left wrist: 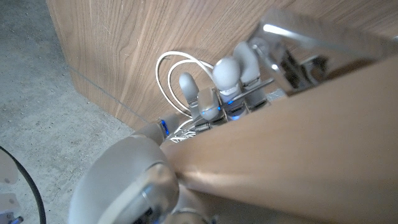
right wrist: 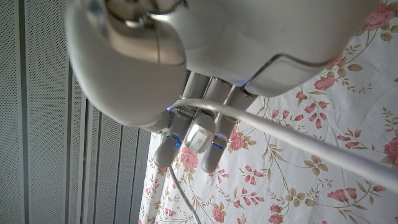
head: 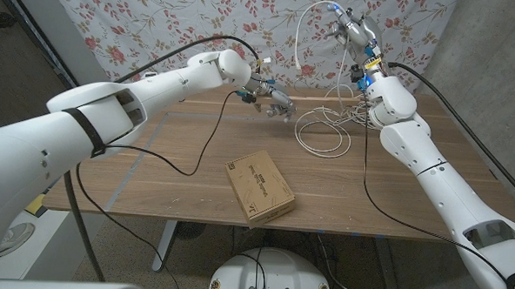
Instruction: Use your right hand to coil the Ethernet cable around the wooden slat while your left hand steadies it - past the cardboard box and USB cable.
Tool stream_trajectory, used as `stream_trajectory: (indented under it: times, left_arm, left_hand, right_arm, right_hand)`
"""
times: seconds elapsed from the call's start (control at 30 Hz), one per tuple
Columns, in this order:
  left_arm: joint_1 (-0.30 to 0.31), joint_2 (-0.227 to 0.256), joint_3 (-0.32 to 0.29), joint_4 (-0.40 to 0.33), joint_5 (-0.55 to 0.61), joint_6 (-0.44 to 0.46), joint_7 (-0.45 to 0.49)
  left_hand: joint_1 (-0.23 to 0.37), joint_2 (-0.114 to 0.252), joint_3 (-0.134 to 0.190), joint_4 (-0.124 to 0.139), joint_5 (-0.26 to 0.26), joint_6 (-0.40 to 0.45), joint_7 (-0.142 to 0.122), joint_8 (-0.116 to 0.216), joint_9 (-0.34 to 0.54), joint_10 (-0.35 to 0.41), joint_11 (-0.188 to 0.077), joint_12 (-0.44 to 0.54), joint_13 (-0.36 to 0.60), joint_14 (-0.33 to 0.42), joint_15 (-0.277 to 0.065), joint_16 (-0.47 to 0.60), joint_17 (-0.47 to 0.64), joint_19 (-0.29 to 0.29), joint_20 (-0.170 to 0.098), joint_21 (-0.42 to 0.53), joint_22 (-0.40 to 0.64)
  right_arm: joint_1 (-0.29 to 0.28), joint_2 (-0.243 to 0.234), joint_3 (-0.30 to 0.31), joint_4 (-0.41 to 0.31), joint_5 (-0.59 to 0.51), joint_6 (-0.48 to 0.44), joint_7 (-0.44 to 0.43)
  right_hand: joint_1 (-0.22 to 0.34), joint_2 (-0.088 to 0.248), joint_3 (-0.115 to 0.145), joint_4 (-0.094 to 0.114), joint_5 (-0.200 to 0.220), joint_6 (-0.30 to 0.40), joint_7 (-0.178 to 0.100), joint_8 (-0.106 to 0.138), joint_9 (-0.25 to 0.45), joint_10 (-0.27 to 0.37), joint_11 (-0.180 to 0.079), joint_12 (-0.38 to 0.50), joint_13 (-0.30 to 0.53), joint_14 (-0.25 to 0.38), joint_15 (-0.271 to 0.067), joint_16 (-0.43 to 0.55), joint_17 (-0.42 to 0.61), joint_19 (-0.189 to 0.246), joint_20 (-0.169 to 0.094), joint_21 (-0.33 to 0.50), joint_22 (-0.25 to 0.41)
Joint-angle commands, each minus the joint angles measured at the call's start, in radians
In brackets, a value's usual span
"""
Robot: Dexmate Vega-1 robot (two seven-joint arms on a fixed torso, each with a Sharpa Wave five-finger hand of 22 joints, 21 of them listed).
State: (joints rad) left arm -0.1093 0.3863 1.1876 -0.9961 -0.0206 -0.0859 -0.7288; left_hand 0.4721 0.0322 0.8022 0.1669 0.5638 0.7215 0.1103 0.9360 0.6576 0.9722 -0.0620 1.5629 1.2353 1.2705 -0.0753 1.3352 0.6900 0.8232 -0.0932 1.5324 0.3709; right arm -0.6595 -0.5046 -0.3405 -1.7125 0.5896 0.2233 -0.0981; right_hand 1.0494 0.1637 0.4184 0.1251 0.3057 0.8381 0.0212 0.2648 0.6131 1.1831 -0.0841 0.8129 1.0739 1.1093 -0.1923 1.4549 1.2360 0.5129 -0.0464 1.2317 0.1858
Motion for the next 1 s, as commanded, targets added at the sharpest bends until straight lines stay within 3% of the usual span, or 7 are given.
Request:
stream_trajectory:
  times: [0.03,0.1,0.3,0.57,0.7,0.73,1.0]
  left_arm:
    - [-0.009,-0.042,0.017,0.007,0.032,0.001,0.008]
    - [-0.005,-0.044,0.013,0.005,0.03,-0.001,0.014]
    - [0.002,-0.039,-0.003,-0.006,-0.002,-0.014,-0.014]
    - [0.032,0.08,-0.02,-0.216,-0.037,0.057,-0.038]
    - [0.039,0.122,-0.025,-0.28,-0.065,0.078,-0.05]
    - [0.046,0.148,-0.036,-0.312,-0.092,0.084,-0.064]
    - [0.051,0.268,-0.046,-0.458,-0.157,0.148,-0.085]
  left_hand:
    - [0.006,0.003,0.005,-0.002,0.003,0.003,0.008,0.006,0.0,0.029,-0.027,0.0,0.001,0.109,-0.105,0.006,0.002,0.003,-0.006,0.004,0.003]
    - [0.005,0.002,0.005,-0.002,0.003,0.003,0.008,0.006,0.001,0.028,-0.027,0.0,0.002,0.108,-0.103,0.002,-0.002,0.001,-0.006,0.004,0.004]
    - [0.004,-0.001,0.005,-0.003,0.004,0.003,0.004,0.007,-0.001,0.028,-0.027,0.0,0.002,0.108,-0.104,0.006,0.004,0.0,-0.006,0.005,0.003]
    - [0.004,-0.003,0.007,-0.004,0.006,0.005,0.006,0.008,-0.004,0.027,-0.028,0.001,0.002,0.107,-0.104,0.003,0.004,0.0,-0.006,0.005,0.002]
    - [0.004,-0.004,0.007,-0.004,0.007,0.006,0.006,0.009,-0.004,0.026,-0.029,0.001,0.002,0.107,-0.104,0.005,0.006,0.0,-0.006,0.005,0.0]
    - [0.004,-0.004,0.007,-0.004,0.007,0.005,0.006,0.009,-0.004,0.026,-0.03,0.001,0.002,0.106,-0.106,0.006,0.01,0.0,-0.007,0.005,0.0]
    - [0.004,-0.005,0.008,-0.005,0.008,0.004,0.005,0.011,-0.003,0.027,-0.03,0.001,0.002,0.107,-0.106,0.004,0.007,-0.002,-0.006,0.005,-0.001]
  right_arm:
    - [0.087,0.055,-0.038,0.002,0.044,-0.143,-0.062]
    - [0.099,0.059,-0.054,-0.012,0.012,-0.18,-0.111]
    - [0.16,0.072,-0.089,0.022,-0.005,-0.231,-0.096]
    - [0.244,0.087,-0.118,0.128,-0.041,-0.236,-0.041]
    - [0.264,0.092,-0.12,0.168,-0.043,-0.244,-0.024]
    - [0.279,0.095,-0.121,0.209,-0.036,-0.241,0.004]
    - [0.327,0.062,-0.125,0.328,-0.038,-0.25,0.113]
  right_hand:
    - [0.017,0.008,0.012,0.0,-0.008,0.116,0.052,-0.009,0.0,0.012,-0.004,-0.016,-0.017,0.0,-0.021,0.015,-0.002,0.012,-0.145,0.01,0.002]
    - [0.02,0.007,0.016,-0.003,-0.012,0.119,0.053,-0.009,0.002,0.023,-0.001,-0.031,-0.048,0.002,-0.021,0.019,-0.002,0.021,-0.143,0.015,0.001]
    - [0.024,0.008,0.029,-0.006,-0.026,0.122,0.07,-0.013,0.002,0.039,0.005,-0.052,-0.092,0.011,-0.02,0.027,-0.004,0.033,-0.143,0.023,0.0]
    - [0.028,0.008,0.039,-0.01,-0.035,0.119,0.072,-0.015,0.006,0.036,0.008,-0.051,-0.091,0.013,-0.02,0.03,-0.004,0.028,-0.143,0.025,0.0]
    - [0.028,0.007,0.041,-0.009,-0.037,0.119,0.071,-0.016,0.007,0.038,0.008,-0.053,-0.096,0.012,-0.02,0.03,-0.004,0.027,-0.144,0.025,0.0]
    - [0.027,0.007,0.042,-0.009,-0.039,0.12,0.071,-0.016,0.008,0.038,0.009,-0.053,-0.096,0.011,-0.02,0.03,-0.004,0.025,-0.145,0.025,0.0]
    - [0.027,0.007,0.047,-0.009,-0.044,0.122,0.071,-0.019,0.004,0.036,0.013,-0.056,-0.1,0.008,-0.02,0.03,-0.004,0.018,-0.142,0.025,0.0]
